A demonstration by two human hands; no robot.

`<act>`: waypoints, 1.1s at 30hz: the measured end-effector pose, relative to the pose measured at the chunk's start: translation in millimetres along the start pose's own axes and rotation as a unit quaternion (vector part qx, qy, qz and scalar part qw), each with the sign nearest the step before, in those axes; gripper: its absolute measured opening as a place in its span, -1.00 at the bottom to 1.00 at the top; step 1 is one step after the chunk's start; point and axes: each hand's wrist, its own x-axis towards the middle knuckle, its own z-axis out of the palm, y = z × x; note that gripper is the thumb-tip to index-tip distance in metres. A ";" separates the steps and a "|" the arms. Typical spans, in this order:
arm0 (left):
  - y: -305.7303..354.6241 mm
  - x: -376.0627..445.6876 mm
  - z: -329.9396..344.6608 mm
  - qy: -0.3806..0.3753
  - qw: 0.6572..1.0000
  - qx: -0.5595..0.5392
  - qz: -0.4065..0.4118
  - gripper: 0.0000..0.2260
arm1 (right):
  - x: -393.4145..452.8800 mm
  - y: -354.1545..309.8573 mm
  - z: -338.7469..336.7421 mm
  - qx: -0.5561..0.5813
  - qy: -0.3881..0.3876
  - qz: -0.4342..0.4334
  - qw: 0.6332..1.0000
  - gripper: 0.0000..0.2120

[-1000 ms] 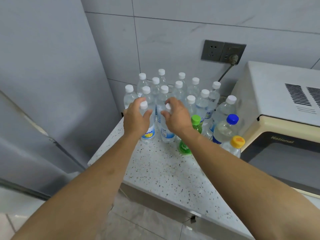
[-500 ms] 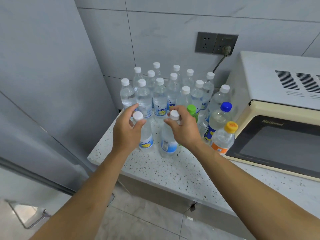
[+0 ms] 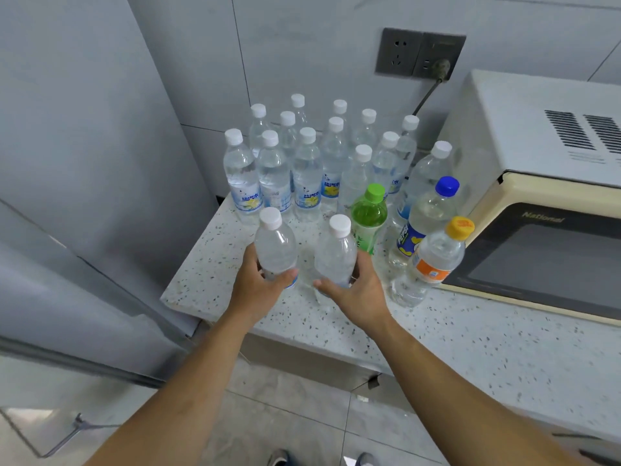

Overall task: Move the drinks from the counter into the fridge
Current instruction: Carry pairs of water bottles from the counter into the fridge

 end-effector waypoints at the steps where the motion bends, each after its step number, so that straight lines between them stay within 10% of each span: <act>1: -5.9 0.5 1.8 -0.006 1.000 -0.002 -0.012 -0.41 | -0.4 2.3 2.9 0.005 0.009 0.003 1.000 -0.35; 18: -44.2 -52.2 -2.3 -0.040 0.975 -0.210 -0.056 -0.64 | -61.1 24.2 -1.6 0.226 0.056 0.099 0.967 -0.76; 33: -26.5 -193.6 10.0 -0.031 0.917 -0.348 -0.193 -0.23 | -130.6 38.0 -24.7 0.370 -0.182 0.242 0.878 -0.34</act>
